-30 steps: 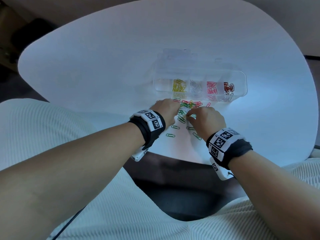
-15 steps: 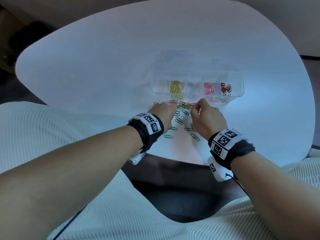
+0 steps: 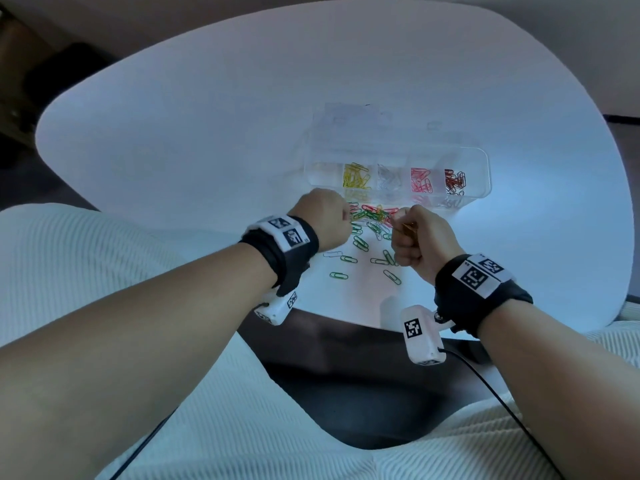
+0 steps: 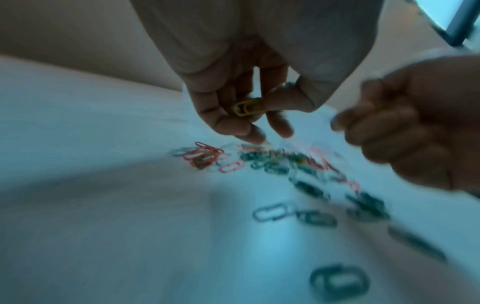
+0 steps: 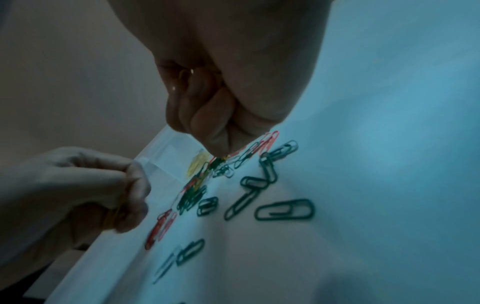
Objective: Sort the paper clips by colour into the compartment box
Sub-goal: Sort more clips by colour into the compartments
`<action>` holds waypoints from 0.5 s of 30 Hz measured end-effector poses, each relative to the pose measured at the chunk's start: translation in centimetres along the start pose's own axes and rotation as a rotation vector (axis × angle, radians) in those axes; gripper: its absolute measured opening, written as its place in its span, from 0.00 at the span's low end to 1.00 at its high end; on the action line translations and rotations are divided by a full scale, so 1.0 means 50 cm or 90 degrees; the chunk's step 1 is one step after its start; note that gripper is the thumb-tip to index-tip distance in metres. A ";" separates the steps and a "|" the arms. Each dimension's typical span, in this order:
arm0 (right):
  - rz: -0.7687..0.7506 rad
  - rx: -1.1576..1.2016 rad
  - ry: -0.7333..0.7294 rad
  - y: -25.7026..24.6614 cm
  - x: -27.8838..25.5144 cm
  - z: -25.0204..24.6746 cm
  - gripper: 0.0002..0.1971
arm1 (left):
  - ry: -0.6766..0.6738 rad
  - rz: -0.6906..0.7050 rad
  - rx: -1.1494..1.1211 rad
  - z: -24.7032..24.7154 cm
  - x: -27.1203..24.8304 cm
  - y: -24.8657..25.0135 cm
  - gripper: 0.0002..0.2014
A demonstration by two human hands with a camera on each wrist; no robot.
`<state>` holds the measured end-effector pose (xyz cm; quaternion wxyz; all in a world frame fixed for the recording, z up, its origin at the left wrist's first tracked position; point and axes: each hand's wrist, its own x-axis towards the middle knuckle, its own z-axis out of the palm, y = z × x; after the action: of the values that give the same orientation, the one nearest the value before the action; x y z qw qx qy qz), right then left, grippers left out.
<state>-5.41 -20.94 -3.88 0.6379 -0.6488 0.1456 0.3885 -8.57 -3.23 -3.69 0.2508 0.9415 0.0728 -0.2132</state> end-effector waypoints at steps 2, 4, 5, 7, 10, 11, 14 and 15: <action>-0.018 0.026 -0.029 0.002 0.004 -0.005 0.13 | 0.026 -0.023 -0.095 -0.016 0.007 -0.010 0.15; -0.029 0.016 -0.034 0.005 0.008 -0.007 0.14 | 0.029 -0.045 -0.135 -0.023 0.009 -0.022 0.13; -0.029 0.000 -0.034 0.006 0.008 -0.007 0.15 | 0.026 -0.056 -0.141 -0.024 0.009 -0.025 0.13; -0.024 -0.036 -0.030 0.009 0.011 -0.007 0.14 | 0.019 -0.071 -0.146 -0.023 0.011 -0.026 0.11; -0.016 -0.099 0.000 0.010 0.013 -0.006 0.14 | 0.024 -0.054 -0.160 -0.017 0.009 -0.012 0.13; -0.019 -0.124 0.014 0.009 0.013 -0.005 0.14 | 0.030 -0.039 -0.147 -0.011 0.009 -0.006 0.13; -0.047 -0.199 0.039 0.010 0.013 -0.002 0.14 | 0.048 -0.025 -0.085 0.010 0.014 0.003 0.09; -0.056 -0.215 0.041 0.010 0.013 0.000 0.15 | 0.054 -0.027 -0.070 0.018 0.018 0.003 0.11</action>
<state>-5.35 -20.85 -4.69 0.5313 -0.7645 0.0704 0.3583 -8.05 -3.77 -4.71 0.2942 0.9327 0.1148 -0.1744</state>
